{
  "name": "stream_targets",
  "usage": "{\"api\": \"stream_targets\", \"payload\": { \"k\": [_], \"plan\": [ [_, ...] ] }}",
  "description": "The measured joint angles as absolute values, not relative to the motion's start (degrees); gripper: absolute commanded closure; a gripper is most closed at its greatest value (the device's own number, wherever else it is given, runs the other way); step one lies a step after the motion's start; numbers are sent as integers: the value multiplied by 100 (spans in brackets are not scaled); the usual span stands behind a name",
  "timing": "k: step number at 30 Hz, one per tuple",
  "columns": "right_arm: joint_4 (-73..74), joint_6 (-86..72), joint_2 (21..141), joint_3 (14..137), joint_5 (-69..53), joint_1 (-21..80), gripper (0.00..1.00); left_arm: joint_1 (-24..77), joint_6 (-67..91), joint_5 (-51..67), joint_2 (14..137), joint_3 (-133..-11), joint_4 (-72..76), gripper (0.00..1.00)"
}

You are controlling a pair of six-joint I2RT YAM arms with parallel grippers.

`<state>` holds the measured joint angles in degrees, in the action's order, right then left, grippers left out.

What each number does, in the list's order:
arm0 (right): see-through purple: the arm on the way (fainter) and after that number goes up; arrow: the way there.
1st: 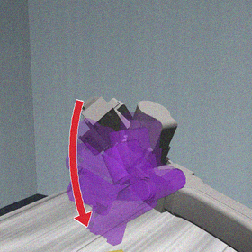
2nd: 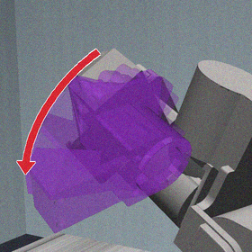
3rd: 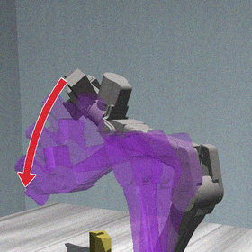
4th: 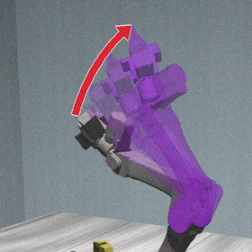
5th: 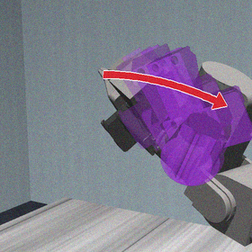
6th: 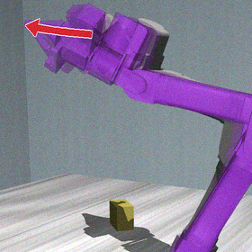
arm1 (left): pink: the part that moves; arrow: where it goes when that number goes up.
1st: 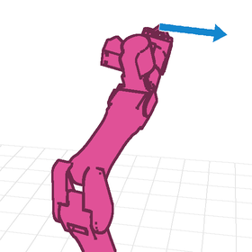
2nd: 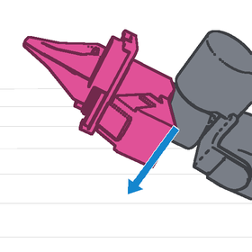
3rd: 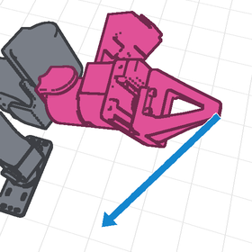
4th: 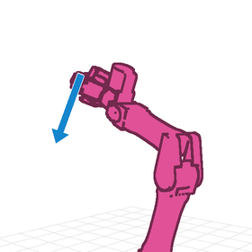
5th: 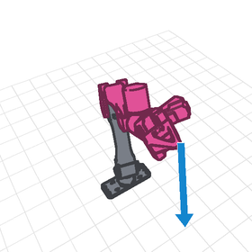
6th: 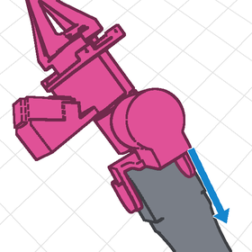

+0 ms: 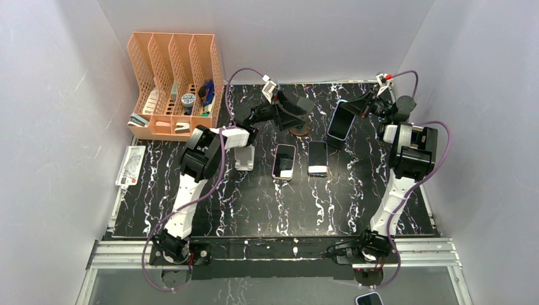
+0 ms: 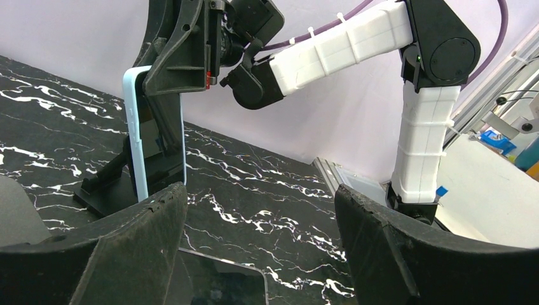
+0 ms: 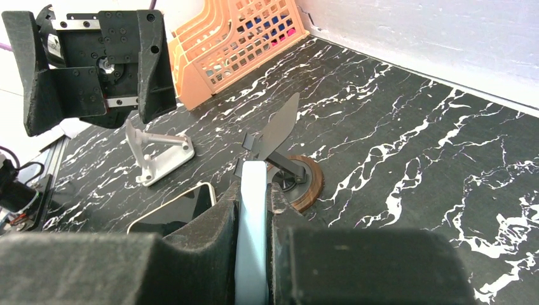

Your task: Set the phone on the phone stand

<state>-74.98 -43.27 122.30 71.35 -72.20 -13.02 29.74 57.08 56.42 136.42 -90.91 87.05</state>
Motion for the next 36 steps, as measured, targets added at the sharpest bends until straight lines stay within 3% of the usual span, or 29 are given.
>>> {"api": "stream_targets", "payload": {
  "k": [36],
  "plan": [
    [-8117,-4814,12232,6954,-7260,-1417,99,2974,5811,5673,13664,-9150,8705,17]
  ]
}}
